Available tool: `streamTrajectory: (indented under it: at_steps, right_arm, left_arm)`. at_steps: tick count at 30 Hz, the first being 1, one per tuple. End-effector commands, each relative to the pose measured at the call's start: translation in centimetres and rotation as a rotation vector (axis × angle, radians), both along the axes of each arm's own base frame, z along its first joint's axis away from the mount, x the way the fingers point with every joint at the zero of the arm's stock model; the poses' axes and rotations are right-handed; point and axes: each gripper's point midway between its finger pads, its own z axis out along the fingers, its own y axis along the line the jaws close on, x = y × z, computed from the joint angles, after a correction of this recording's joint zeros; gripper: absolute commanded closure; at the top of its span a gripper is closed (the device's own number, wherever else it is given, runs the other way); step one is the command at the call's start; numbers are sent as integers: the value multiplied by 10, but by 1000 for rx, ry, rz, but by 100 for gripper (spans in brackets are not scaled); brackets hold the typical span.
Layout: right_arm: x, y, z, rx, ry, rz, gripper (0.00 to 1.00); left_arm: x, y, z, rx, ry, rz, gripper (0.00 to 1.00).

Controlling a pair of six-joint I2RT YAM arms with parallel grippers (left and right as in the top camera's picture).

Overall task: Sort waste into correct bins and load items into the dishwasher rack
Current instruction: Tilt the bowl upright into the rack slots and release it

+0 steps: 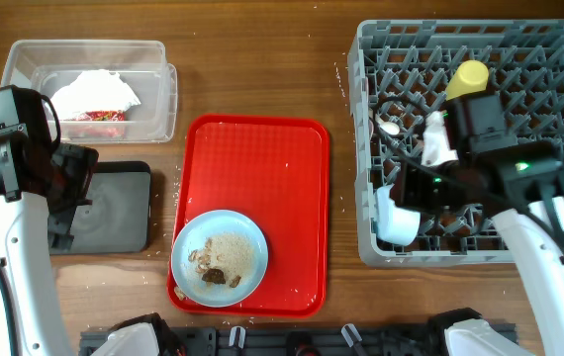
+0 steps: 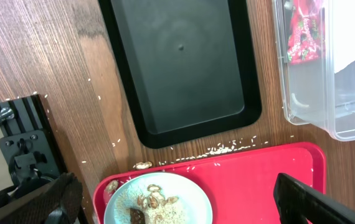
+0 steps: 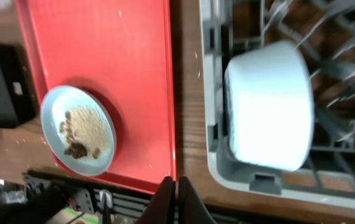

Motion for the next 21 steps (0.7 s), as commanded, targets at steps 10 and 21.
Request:
streamTrajectory:
  at_steps: [10, 21]
  right_arm:
    - [-6, -26, -78, -274, 255, -155, 96]
    - [-3, -51, -77, -410, 230, -254, 95]
  left_arm:
    - [-2, 3, 1, 14, -1, 23, 0]
    - [-2, 3, 1, 14, -1, 23, 0]
